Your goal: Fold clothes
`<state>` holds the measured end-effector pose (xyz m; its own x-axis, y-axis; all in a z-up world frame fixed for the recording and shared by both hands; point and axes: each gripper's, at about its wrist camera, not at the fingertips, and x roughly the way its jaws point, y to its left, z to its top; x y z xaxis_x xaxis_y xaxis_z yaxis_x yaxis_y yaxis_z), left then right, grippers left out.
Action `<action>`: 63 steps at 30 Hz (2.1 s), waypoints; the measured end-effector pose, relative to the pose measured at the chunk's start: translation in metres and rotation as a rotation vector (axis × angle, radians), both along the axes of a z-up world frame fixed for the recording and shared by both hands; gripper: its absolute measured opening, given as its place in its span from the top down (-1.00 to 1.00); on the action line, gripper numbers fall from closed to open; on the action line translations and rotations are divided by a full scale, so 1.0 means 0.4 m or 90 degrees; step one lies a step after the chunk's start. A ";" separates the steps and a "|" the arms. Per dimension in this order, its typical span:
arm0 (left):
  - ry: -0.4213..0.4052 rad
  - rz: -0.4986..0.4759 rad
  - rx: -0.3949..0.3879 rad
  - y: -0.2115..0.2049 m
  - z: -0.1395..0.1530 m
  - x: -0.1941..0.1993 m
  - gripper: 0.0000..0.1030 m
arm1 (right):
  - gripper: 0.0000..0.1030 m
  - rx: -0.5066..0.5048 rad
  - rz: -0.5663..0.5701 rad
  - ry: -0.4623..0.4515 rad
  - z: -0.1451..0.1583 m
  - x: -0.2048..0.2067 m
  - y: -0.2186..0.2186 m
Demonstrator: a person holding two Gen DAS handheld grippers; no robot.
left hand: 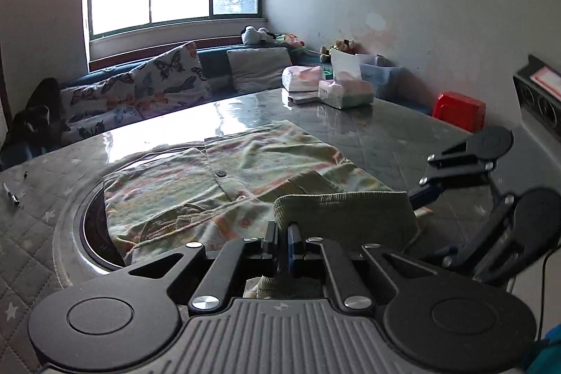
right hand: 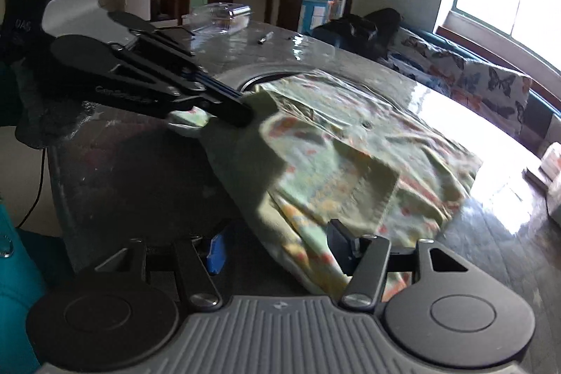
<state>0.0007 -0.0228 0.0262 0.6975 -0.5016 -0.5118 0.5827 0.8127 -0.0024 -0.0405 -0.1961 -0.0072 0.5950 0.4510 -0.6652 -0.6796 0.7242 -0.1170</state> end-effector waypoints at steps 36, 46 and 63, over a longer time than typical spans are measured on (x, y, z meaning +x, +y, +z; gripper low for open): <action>-0.053 0.045 0.138 0.099 -0.062 -0.054 0.84 | 0.76 0.136 -0.058 0.052 0.050 0.089 -0.024; -0.077 0.014 0.112 0.096 0.006 -0.153 0.89 | 0.92 0.156 -0.029 -0.006 0.126 -0.042 -0.059; -0.086 0.040 0.035 0.113 0.123 -0.133 0.89 | 0.92 0.135 -0.016 -0.086 0.282 -0.015 -0.047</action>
